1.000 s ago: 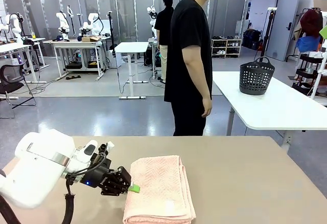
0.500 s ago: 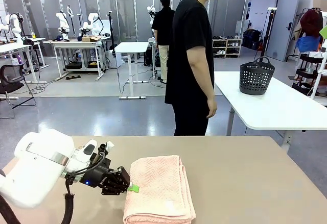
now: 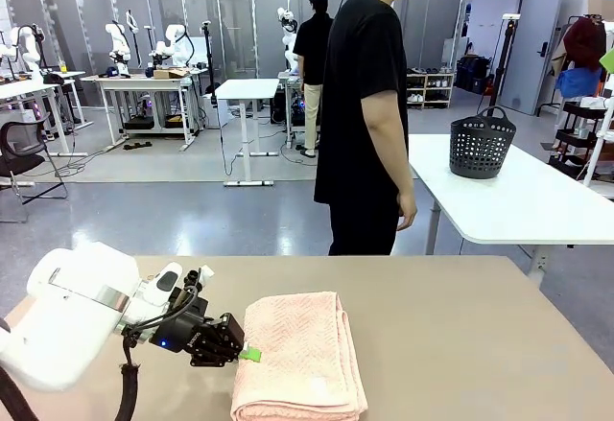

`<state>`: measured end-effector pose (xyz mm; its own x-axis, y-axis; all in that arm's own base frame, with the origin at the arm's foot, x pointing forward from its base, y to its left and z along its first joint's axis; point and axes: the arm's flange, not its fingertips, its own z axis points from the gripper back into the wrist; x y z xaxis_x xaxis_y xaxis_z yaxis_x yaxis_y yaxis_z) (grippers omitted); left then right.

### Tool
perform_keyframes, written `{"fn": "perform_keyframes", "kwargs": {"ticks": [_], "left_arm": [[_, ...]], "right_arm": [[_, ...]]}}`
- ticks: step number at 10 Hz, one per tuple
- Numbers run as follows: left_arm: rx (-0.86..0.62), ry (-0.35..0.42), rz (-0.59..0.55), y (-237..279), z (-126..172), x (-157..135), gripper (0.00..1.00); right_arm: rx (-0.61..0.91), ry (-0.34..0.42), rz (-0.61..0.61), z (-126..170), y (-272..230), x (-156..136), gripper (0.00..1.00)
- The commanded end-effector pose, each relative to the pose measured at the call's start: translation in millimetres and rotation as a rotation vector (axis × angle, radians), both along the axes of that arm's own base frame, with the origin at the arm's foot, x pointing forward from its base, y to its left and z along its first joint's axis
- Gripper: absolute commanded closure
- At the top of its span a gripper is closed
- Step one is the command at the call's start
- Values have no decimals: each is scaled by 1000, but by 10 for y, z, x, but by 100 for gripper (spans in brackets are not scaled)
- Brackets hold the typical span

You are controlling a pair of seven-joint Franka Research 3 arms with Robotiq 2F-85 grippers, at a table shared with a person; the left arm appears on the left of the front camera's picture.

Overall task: Fold the towel.
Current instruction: Pick up the 100 cm Hotel Towel and place it on the left side of the table.

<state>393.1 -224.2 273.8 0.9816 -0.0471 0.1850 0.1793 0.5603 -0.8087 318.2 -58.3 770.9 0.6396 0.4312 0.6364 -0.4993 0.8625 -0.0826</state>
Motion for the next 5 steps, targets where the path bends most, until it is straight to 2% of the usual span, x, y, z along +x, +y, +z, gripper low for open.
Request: {"fn": "perform_keyframes", "kwargs": {"ticks": [1,5], "left_arm": [[-6,4,-12,171,109,-17,91],[23,-17,62,1433,539,-7,91]], "right_arm": [[2,3,-1,-1,-10,-12,0],[2,3,-1,-1,-10,-12,0]]}}
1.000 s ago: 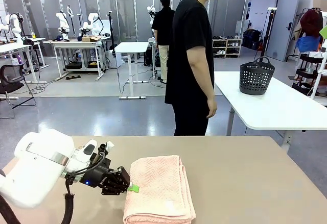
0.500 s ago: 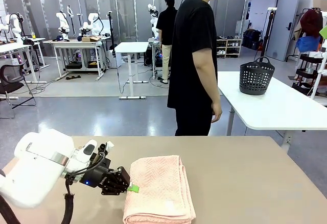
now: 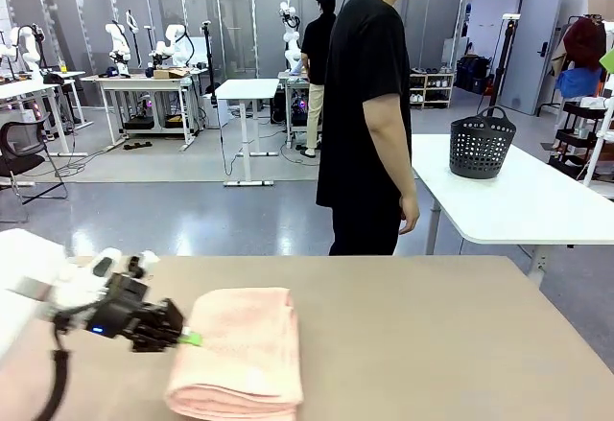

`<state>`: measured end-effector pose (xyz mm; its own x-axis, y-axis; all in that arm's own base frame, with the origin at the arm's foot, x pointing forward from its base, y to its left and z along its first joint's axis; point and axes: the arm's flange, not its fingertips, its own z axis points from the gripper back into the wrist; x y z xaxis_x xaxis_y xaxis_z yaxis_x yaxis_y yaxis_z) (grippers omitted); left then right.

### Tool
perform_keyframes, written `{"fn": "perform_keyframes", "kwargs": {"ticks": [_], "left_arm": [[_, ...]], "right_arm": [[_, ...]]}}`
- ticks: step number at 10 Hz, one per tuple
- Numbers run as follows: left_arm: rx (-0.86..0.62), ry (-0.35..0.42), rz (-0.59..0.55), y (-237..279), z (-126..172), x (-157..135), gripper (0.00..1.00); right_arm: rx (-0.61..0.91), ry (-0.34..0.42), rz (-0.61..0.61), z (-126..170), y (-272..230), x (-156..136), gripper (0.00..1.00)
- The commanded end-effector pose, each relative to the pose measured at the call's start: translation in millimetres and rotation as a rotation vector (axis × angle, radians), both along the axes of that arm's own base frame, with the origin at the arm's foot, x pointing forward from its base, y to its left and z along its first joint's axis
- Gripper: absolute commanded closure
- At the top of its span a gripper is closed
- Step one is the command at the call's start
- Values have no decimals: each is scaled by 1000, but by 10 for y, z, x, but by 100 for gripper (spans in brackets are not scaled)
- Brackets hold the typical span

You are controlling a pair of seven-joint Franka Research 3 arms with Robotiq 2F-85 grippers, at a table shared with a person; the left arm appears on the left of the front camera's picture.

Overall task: Fold the towel.
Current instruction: Pick up the 100 cm Hotel Towel and place it on the left side of the table.

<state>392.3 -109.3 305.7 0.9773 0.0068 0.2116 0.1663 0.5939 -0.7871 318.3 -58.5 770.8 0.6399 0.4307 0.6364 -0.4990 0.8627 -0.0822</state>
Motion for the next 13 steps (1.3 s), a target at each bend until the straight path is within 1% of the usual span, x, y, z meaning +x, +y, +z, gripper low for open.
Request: {"fn": "perform_keyframes", "kwargs": {"ticks": [1,3,4,5,7,8,9,10,11,13], "left_arm": [[7,14,14,588,294,9,91],[40,6,7,1104,401,36,91],[99,-14,-7,1368,435,82,91],[167,-17,-10,1606,438,119,91],[242,-35,2,2076,469,190,91],[282,-49,-23,2305,509,207,91],[355,-66,-21,2490,544,235,91],[386,-82,-8,2650,592,267,91],[401,-82,8,2796,637,272,91],[434,-43,1,2993,645,291,91]], "right_arm": [[1,2,0,1,-7,-13,0],[1,2,0,1,-7,-13,0],[1,2,0,1,-7,-13,0],[1,2,0,1,-7,-13,0],[1,2,0,1,-7,-13,0],[1,2,0,1,-7,-13,0],[1,2,0,1,-7,-13,0],[1,2,0,1,-7,-13,0],[1,2,0,1,-7,-13,0],[1,2,0,1,-7,-13,0]]}}
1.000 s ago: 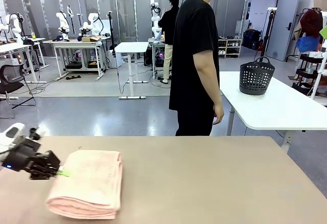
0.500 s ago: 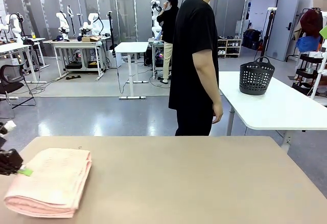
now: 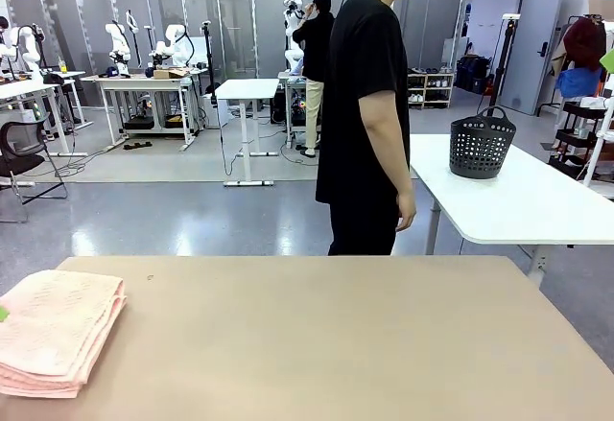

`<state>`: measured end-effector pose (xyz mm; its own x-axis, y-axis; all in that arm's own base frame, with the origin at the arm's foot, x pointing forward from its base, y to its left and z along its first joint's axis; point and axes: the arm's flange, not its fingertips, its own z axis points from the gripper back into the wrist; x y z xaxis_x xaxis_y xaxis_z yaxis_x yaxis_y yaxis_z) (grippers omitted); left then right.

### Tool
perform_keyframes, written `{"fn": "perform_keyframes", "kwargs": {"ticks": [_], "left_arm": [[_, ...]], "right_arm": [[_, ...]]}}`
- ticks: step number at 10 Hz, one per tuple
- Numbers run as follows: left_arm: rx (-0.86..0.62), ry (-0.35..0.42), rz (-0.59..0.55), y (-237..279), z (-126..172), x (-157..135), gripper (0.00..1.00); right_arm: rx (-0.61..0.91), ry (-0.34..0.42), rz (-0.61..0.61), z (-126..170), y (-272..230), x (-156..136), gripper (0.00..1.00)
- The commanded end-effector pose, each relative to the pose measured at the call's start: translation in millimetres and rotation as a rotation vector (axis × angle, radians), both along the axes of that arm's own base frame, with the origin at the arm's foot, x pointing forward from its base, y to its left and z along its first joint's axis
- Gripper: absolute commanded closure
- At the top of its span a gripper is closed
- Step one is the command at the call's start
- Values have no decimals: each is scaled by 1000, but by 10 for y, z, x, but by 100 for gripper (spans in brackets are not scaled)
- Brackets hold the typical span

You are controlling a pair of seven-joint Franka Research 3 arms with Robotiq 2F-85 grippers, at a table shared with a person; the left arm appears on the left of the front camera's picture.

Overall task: Fold the towel.
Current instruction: Pick up the 100 cm Hotel Towel and place it on the left side of the table.

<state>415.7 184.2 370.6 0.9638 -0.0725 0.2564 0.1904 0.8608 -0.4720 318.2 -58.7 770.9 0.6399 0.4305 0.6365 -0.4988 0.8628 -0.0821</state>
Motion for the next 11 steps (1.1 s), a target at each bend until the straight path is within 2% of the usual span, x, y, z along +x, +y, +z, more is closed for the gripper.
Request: {"fn": "perform_keyframes", "kwargs": {"ticks": [1,2,3,4,5,6,8,9,10,11], "left_arm": [[45,25,-17,76,-18,80,91],[68,25,-26,76,-26,98,56],[89,19,-25,85,-17,101,54],[112,10,-25,115,17,100,20],[153,-11,-22,140,78,67,18],[194,-36,-25,142,171,-7,0],[294,-108,-64,15,391,-221,0],[316,-159,-109,-146,519,-365,12],[354,-210,-154,-353,652,-514,3],[377,-257,-208,-600,740,-642,0]], "right_arm": [[1,3,0,0,-6,-12,0],[1,3,0,0,-6,-12,0],[1,3,0,0,-6,-12,0],[1,3,0,0,-6,-12,0],[1,3,0,0,-6,-12,0],[1,3,0,0,-6,-12,0],[1,3,0,0,-6,-12,0],[1,3,0,0,-6,-12,0],[1,3,0,0,-6,-12,0],[1,3,0,0,-6,-12,0]]}}
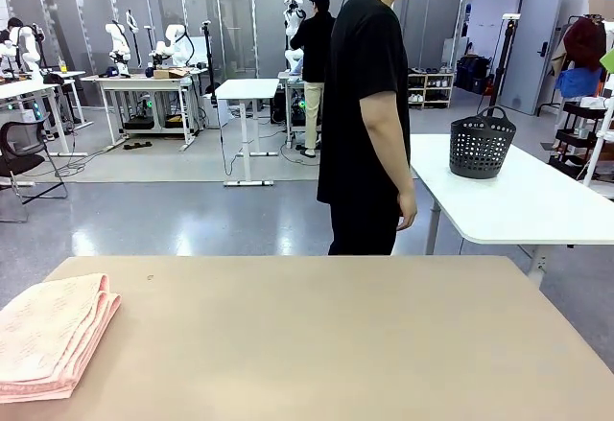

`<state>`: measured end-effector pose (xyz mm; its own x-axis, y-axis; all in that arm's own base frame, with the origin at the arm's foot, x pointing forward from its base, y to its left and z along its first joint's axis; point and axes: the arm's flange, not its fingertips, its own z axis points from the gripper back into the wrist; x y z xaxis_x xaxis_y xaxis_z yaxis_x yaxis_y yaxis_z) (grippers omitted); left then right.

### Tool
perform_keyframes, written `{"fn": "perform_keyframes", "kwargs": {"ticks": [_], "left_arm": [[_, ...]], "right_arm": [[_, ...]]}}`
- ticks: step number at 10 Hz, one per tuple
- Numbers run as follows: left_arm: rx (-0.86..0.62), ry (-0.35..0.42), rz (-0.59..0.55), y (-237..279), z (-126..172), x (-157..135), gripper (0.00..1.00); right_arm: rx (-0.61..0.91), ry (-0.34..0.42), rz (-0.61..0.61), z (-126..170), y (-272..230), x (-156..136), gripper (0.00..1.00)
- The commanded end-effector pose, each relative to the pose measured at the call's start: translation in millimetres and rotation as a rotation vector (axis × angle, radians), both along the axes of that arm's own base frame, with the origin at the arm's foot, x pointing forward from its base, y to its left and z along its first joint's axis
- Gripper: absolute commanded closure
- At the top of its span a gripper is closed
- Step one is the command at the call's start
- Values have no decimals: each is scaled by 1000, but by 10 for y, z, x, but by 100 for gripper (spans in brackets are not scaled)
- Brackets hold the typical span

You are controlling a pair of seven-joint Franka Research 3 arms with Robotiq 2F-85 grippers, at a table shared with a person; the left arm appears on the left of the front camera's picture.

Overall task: Fold the towel.
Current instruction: Pick up the 100 cm Hotel Towel and place it on the left side of the table.

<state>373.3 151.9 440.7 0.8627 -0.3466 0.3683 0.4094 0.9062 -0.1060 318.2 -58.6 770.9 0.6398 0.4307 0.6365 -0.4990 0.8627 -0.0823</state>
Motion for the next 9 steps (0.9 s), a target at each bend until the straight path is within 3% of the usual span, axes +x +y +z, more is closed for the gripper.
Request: {"fn": "perform_keyframes", "kwargs": {"ticks": [1,3,6,8,9], "left_arm": [[90,-102,-89,-575,64,-343,0],[123,-146,-143,-986,87,-474,0],[97,-113,-108,-1390,92,-409,0],[81,-92,-113,-1700,69,-526,0],[70,-107,-139,-1367,436,-95,0]], "right_arm": [[1,3,0,0,-7,-12,0],[1,3,0,0,-7,-12,0],[1,3,0,0,-7,-12,0],[1,3,0,0,-7,-12,0],[1,3,0,0,-7,-12,0]]}}
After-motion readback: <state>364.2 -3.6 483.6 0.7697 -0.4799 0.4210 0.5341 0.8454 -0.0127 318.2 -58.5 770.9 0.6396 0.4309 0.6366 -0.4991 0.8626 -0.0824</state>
